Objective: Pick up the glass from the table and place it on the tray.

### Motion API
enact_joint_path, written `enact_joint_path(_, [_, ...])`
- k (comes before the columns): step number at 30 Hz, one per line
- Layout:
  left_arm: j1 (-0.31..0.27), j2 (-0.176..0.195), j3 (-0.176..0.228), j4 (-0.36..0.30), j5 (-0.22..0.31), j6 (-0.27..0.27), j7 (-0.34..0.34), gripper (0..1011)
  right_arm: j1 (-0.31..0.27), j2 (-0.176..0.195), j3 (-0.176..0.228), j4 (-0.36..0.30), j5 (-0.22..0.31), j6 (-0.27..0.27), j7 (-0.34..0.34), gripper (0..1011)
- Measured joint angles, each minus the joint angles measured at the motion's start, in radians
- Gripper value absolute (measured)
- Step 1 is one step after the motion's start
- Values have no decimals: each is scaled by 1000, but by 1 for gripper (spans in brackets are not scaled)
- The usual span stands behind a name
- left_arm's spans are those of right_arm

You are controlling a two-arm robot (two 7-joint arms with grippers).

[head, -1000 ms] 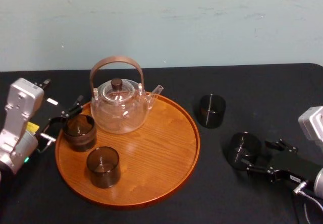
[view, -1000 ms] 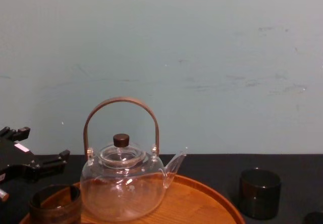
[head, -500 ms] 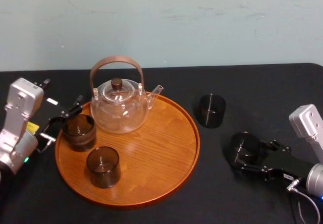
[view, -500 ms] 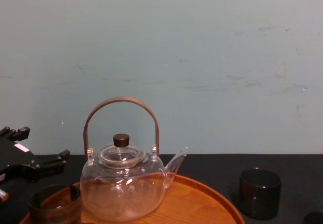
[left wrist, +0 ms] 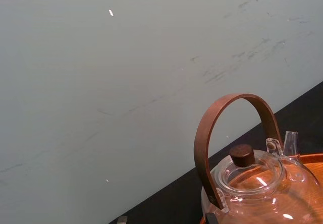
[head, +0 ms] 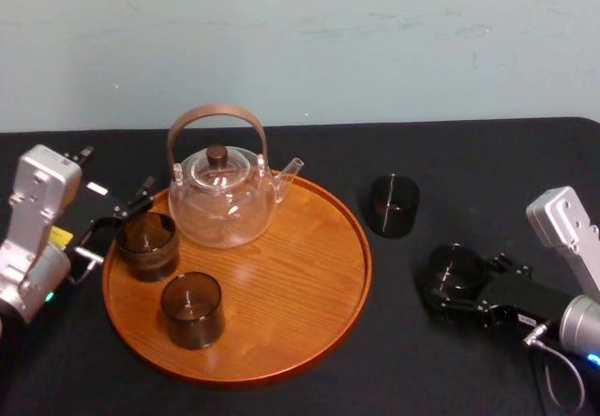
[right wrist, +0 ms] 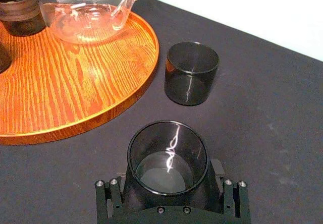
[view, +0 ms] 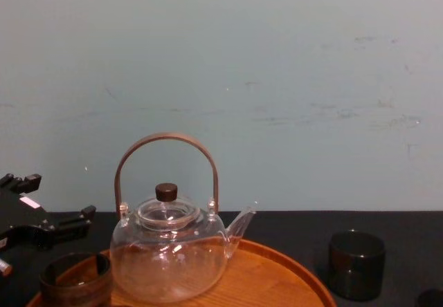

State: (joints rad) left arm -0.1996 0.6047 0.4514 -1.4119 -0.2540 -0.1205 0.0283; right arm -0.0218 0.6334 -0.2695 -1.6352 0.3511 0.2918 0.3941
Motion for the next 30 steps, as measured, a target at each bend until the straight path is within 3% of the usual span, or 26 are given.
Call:
enact_joint_path(10, [0,0,0,0,0,0,0,1001,34,-18,-15,22,-17,-1,8,1002])
enact_joint_path(25, [0,0,0,0,0,0,0,1001,39,-21,-20,25,-29,-12,7,1002])
enact_joint_path(30, [0,0,0,0,0,0,0,1001,38,-20,-20,25,-27,-11,6,928])
